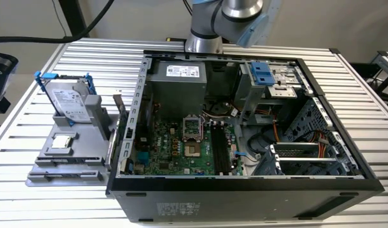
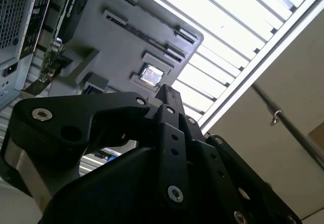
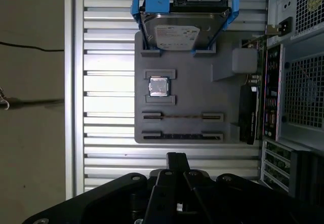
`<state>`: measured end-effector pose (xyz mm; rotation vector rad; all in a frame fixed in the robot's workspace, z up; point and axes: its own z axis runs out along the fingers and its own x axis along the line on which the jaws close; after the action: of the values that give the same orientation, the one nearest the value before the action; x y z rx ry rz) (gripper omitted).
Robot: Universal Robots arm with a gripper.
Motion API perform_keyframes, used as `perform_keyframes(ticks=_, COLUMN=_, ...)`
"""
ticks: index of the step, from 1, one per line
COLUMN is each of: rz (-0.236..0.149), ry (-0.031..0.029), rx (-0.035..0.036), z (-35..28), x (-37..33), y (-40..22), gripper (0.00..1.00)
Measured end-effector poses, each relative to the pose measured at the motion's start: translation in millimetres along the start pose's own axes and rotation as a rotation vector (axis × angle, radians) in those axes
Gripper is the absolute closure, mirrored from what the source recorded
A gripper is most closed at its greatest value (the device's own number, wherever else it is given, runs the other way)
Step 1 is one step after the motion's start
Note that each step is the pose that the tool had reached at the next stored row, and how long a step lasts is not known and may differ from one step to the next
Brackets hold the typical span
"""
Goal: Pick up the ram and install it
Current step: 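Reach for the ram, then pick up the ram and move it above insertion slot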
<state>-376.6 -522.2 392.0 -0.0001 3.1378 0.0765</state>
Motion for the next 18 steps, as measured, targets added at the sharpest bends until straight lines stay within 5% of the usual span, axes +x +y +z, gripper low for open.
perform_keyframes(ticks=8, rz=-0.007, ry=0.0004, rx=0.0, z=0.0, x=0.0, y=-0.1, gripper=1.0)
perform_keyframes(ticks=18, rz=-0.098, ry=0.0048, rx=-0.0003, z=0.0, x=0.0, y=-0.1, gripper=1.0)
